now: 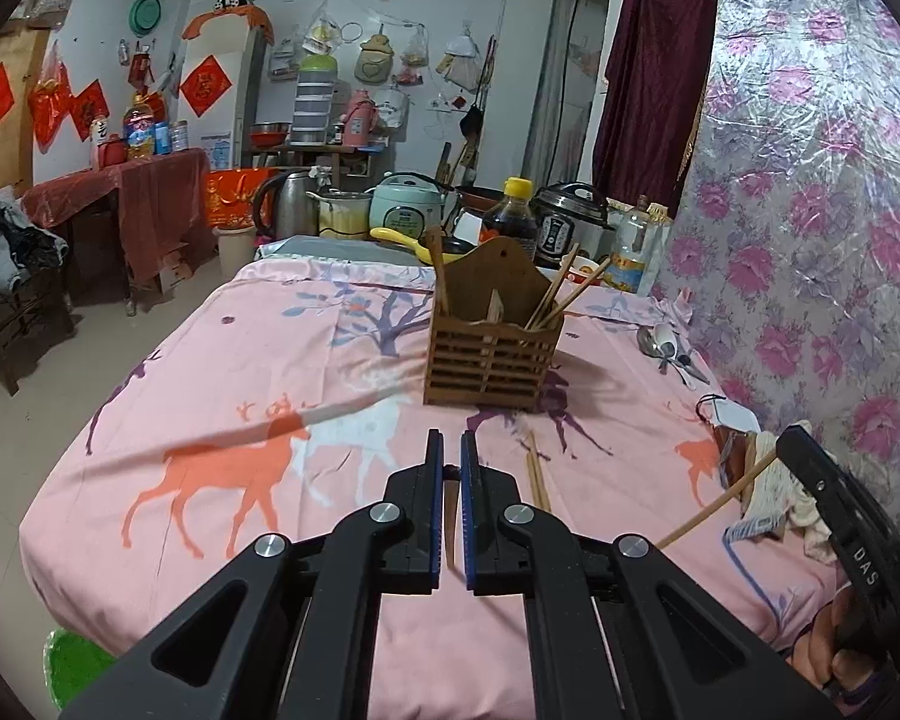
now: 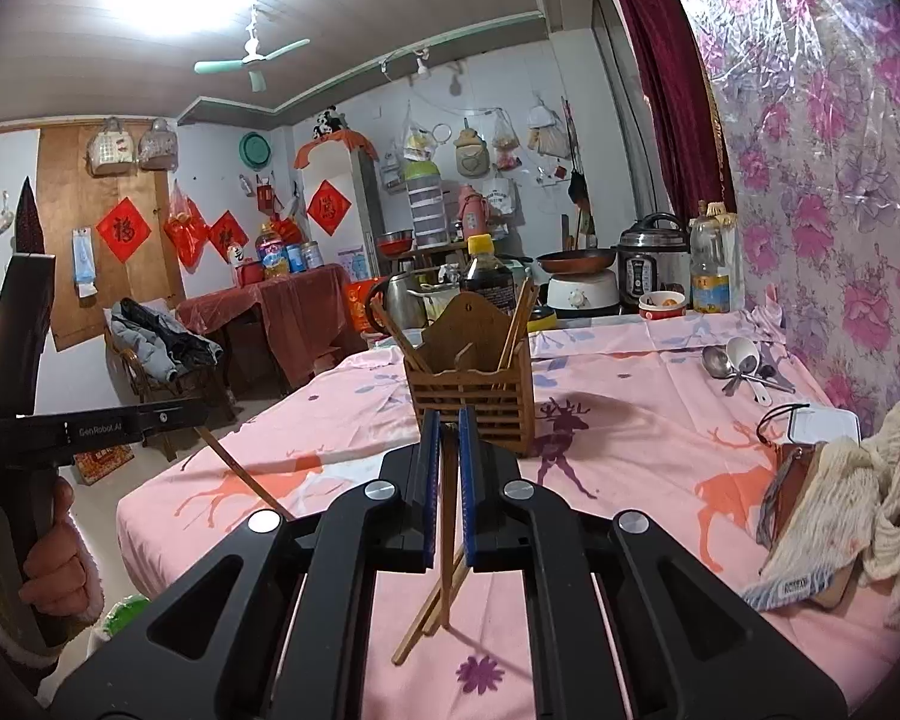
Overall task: Organize utensils
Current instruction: 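Lift both held chopsticks and carry them to the wooden holder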
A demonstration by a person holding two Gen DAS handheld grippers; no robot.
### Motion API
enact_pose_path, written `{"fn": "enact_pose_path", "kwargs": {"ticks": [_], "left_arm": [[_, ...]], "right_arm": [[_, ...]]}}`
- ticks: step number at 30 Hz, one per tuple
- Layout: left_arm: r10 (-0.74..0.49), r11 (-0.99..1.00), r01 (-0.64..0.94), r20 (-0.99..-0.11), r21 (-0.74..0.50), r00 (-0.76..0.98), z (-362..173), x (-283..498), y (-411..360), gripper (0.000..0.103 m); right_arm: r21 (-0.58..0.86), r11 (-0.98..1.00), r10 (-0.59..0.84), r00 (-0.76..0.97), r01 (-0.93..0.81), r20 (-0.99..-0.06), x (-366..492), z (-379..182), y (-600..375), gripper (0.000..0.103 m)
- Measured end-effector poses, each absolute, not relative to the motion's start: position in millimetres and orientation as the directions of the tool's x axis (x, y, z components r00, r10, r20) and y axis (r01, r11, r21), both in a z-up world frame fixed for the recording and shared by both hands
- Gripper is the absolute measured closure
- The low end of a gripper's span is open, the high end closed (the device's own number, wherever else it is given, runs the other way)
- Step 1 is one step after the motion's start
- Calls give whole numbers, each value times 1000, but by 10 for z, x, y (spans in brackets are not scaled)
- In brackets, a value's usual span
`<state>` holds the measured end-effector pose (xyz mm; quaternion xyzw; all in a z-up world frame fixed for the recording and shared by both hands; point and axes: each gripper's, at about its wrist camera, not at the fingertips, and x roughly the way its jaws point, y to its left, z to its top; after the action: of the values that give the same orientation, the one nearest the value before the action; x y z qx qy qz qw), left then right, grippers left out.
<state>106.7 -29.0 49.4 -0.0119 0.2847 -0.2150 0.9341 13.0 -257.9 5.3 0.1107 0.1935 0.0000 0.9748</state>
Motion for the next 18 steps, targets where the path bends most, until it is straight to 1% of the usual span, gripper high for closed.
{"fn": "enact_pose_path", "kwargs": {"ticks": [9, 18], "left_arm": [[-427, 896, 420, -541, -144, 724, 694, 1481, -528, 97], [-429, 896, 424, -518, -136, 740, 1047, 2009, -778, 97]], "right_arm": [[281, 959, 65, 921, 49, -384, 503, 133, -2760, 96], [299, 953, 65, 923, 55, -379, 998, 246, -2924, 96]]}}
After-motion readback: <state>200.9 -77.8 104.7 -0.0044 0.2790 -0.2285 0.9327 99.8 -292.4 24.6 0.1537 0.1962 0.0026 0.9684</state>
